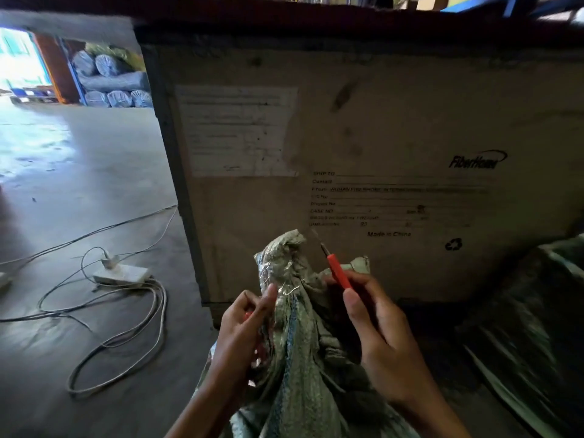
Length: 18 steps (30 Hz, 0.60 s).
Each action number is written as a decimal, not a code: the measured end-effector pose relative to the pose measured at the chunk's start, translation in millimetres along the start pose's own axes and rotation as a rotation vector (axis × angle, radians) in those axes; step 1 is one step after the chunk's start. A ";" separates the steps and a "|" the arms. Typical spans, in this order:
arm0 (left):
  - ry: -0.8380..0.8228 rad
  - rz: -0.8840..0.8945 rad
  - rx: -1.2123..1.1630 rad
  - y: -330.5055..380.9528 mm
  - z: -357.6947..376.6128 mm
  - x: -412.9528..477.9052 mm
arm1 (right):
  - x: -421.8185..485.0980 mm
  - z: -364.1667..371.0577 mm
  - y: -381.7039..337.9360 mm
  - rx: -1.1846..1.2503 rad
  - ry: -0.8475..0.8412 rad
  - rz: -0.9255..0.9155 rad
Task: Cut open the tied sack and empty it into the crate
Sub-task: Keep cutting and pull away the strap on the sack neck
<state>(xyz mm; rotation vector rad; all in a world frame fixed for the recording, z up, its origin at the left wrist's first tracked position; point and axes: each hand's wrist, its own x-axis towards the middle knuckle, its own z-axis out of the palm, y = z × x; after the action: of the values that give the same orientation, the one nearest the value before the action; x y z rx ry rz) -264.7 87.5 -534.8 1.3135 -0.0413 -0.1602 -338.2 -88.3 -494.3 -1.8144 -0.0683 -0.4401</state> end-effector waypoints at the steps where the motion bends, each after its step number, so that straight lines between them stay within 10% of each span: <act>1: 0.029 0.002 0.001 -0.5 -1.7 1.2 | -0.8 0.4 -0.3 0.001 -0.009 -0.007; 18: -0.017 0.119 0.220 26.9 -18.2 0.1 | -10.2 7.0 7.7 -0.489 0.047 -0.173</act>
<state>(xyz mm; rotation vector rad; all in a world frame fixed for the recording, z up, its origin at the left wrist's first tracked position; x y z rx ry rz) -259.9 111.5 -513.5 1.5251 -0.1553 -0.0665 -343.8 -82.2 -506.2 -2.2869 -0.0914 -0.6653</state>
